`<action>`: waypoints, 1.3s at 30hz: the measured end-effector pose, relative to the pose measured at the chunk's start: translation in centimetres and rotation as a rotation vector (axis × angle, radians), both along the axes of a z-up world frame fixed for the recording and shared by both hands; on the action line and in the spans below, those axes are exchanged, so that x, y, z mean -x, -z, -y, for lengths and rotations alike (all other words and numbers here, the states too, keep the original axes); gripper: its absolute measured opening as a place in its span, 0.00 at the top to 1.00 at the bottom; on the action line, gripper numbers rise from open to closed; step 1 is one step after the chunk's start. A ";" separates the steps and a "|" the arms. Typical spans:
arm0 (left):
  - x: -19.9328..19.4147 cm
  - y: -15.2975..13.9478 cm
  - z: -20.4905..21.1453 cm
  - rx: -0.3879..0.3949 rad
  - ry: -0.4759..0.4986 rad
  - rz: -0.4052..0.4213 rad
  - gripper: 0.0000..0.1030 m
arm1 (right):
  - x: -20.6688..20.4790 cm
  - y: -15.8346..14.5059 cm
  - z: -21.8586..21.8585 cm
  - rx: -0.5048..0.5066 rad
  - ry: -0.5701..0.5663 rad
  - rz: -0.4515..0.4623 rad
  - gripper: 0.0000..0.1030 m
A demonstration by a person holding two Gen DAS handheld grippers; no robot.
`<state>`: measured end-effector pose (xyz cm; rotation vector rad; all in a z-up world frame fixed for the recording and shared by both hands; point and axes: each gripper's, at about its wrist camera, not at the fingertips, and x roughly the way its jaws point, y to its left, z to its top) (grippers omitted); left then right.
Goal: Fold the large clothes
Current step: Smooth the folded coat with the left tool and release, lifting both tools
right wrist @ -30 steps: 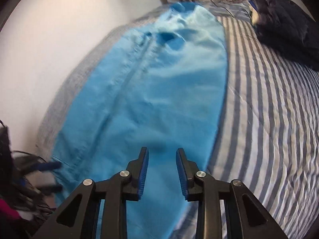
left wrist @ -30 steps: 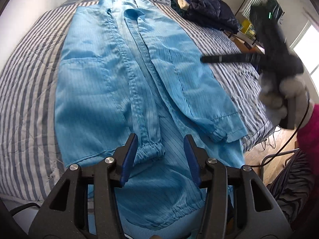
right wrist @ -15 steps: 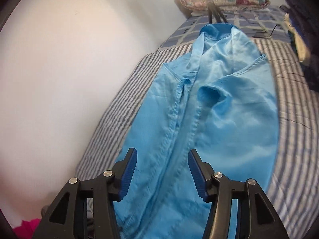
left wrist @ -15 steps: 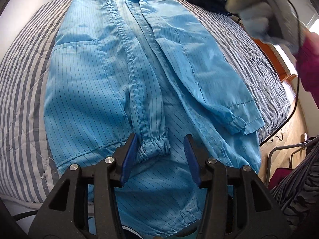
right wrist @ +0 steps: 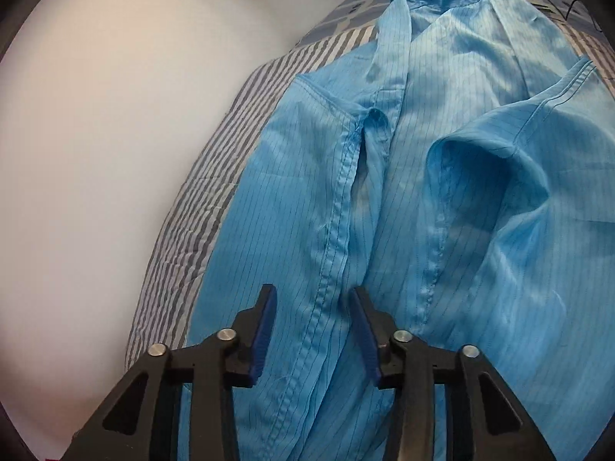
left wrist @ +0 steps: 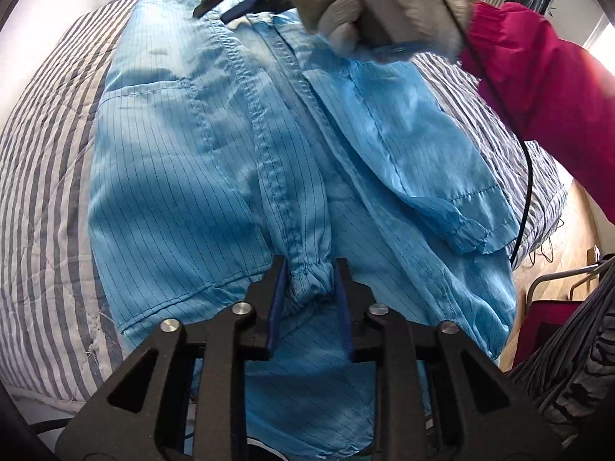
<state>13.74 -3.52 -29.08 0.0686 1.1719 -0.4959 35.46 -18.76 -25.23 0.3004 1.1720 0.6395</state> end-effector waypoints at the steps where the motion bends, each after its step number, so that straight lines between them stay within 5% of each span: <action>1: 0.0 0.0 0.1 0.000 0.004 0.001 0.85 | 0.0 0.2 -0.3 0.003 -0.006 0.005 0.80; 2: 0.0 0.0 0.2 -0.003 0.010 0.005 0.85 | 0.0 0.4 -0.5 0.011 -0.009 0.010 0.92; 5: 0.0 -0.1 0.5 0.014 0.023 0.001 0.88 | 0.5 0.3 -0.4 0.028 0.001 0.021 1.00; 15: 0.6 -0.8 1.1 0.045 0.058 -0.004 0.88 | 2.4 -0.7 1.7 0.121 0.063 0.072 0.99; 18: 1.4 -1.5 1.1 0.044 0.068 0.003 0.73 | 2.2 -1.1 1.9 0.111 0.056 0.065 0.90; 21: 2.3 -2.3 0.5 0.048 0.083 0.026 0.68 | 3.2 -3.5 3.7 0.063 0.064 0.102 0.72; 30: 4.6 -6.4 -5.2 0.201 0.006 0.088 0.68 | 11.1 -9.2 9.6 0.183 0.094 0.259 0.71; 34: 2.7 -7.4 -8.4 0.211 -0.134 0.156 0.68 | 16.3 -9.4 12.3 0.179 0.132 0.283 0.70; 39: -2.2 -7.5 -9.2 0.144 -0.212 0.212 0.68 | 19.5 -7.2 11.3 0.314 0.099 0.242 0.72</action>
